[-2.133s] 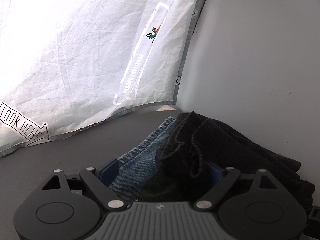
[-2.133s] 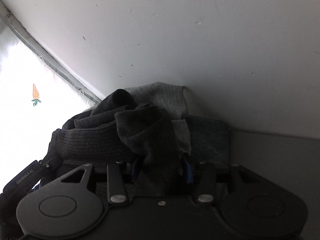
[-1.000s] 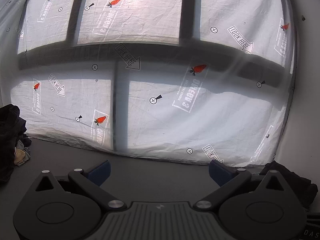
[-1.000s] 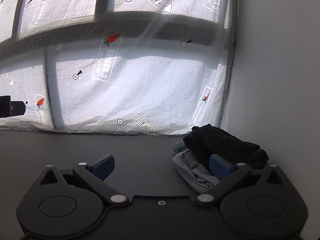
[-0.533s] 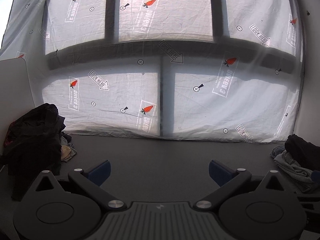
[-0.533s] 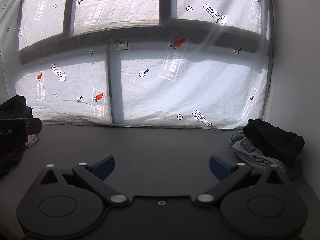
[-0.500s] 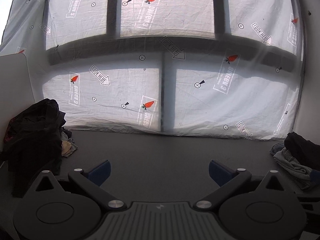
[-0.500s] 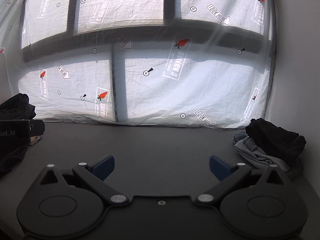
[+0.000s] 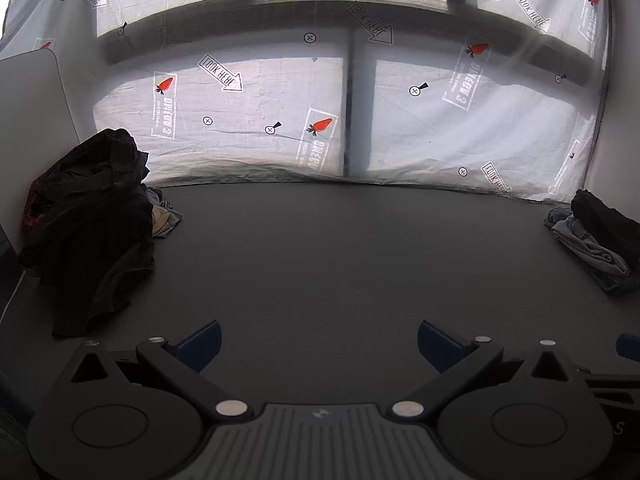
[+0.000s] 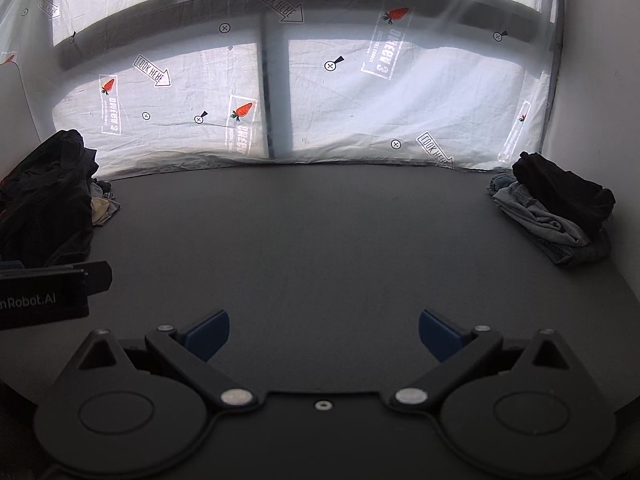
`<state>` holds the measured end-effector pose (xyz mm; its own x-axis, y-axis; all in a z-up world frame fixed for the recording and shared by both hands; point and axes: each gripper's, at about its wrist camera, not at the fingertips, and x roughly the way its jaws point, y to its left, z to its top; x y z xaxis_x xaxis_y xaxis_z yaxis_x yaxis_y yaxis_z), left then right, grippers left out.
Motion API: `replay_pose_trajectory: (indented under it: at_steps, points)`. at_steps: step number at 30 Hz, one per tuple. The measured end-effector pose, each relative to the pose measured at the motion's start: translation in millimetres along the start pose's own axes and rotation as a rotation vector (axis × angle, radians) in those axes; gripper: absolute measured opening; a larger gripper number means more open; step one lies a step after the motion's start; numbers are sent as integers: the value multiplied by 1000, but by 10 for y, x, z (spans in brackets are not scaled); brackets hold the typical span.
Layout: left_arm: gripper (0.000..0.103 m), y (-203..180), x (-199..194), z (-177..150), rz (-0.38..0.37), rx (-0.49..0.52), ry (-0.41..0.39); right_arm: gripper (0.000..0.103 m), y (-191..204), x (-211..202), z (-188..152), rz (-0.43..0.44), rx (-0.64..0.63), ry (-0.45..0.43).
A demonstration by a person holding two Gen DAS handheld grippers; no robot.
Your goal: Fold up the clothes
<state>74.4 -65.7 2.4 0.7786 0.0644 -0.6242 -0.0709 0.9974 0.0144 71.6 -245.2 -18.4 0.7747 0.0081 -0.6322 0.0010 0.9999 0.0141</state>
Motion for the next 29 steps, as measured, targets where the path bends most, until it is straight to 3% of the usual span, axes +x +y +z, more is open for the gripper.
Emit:
replay_pose_trajectory:
  at_steps: [5, 10, 29]
  points:
    - [103, 225, -8, -169, -1, 45, 46, 102, 205, -61, -226, -4, 17, 41]
    - [103, 350, -38, -226, -23, 53, 64, 102, 307, -163, -251, -27, 17, 17]
    - [103, 500, -86, -182, -16, 15, 23, 102, 421, -218, -162, -13, -35, -38]
